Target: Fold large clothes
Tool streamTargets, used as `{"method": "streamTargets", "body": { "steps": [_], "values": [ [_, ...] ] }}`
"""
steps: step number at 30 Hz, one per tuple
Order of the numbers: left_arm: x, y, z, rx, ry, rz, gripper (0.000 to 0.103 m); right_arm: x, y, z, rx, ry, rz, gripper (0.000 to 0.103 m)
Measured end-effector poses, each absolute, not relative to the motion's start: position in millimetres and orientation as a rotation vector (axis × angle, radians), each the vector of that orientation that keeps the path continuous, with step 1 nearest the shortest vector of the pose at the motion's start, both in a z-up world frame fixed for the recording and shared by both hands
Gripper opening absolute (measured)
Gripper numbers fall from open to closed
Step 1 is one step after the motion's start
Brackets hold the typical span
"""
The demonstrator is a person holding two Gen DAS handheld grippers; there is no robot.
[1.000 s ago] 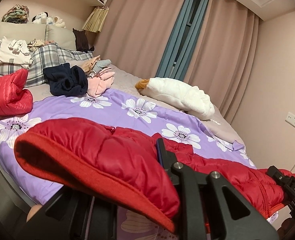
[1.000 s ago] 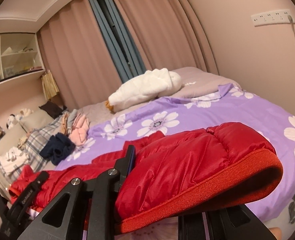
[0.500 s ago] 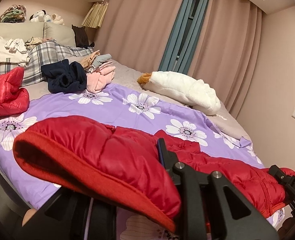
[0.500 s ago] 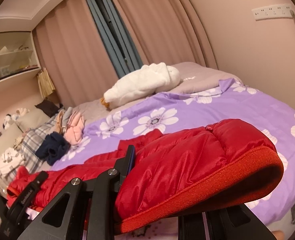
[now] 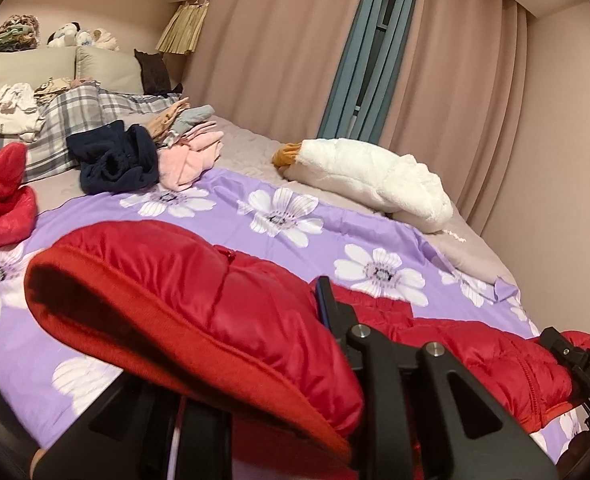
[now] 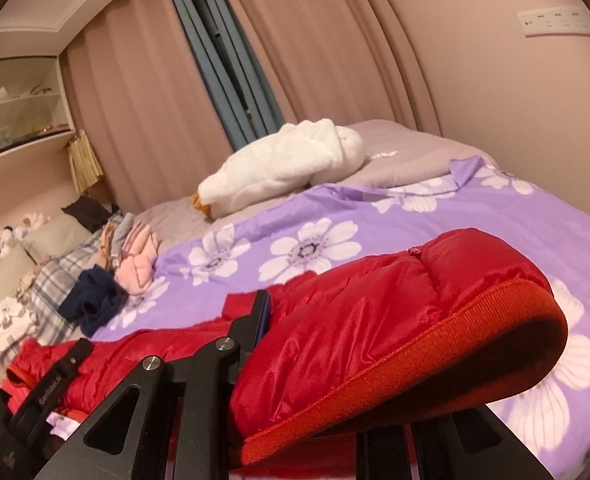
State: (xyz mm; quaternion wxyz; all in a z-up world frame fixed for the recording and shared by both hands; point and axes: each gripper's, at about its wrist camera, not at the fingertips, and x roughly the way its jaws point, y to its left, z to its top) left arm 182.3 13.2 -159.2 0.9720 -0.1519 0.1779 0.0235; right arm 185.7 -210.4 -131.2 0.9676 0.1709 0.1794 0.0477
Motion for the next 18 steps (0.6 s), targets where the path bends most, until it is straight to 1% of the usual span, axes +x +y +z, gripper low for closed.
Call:
{"method": "streamTargets", "body": {
  "steps": [4,8,11,13,14,15,16,17,18],
  "values": [
    [228.6,13.5,-158.8,-0.331,0.388,0.057,0.023,223.2,-216.9,-131.1,0.375,0.367,0.12,0.019],
    [278.9,13.5,-167.3,-0.334,0.402,0.094,0.024,269.2,-209.7,-130.2,0.328,0.388,0.103,0.019],
    [321.9,14.5,-183.5,-0.33,0.452,0.113,0.028,303.1,-202.9,-135.6,0.291,0.399,0.074,0.019],
    [349.7,18.6,-199.9,-0.332,0.584,0.157,0.039,323.0,-200.8,-144.8,0.292,0.455,0.049,0.019],
    [355.3,21.5,-204.8,-0.342,0.623,0.177,0.041,332.0,-200.7,-150.4,0.296,0.501,0.036,0.02],
    [356.2,26.2,-208.9,-0.367,0.63,0.178,0.049,334.9,-200.3,-155.9,0.306,0.524,0.044,0.025],
    [353.7,31.8,-210.4,-0.397,0.606,0.165,0.064,333.3,-200.4,-158.1,0.312,0.515,0.061,0.032],
    [348.5,37.1,-210.1,-0.418,0.568,0.167,0.073,327.6,-200.9,-159.1,0.308,0.482,0.091,0.036],
    [344.3,39.1,-208.8,-0.425,0.537,0.181,0.09,323.6,-200.8,-158.5,0.301,0.466,0.1,0.045]
  ]
}}
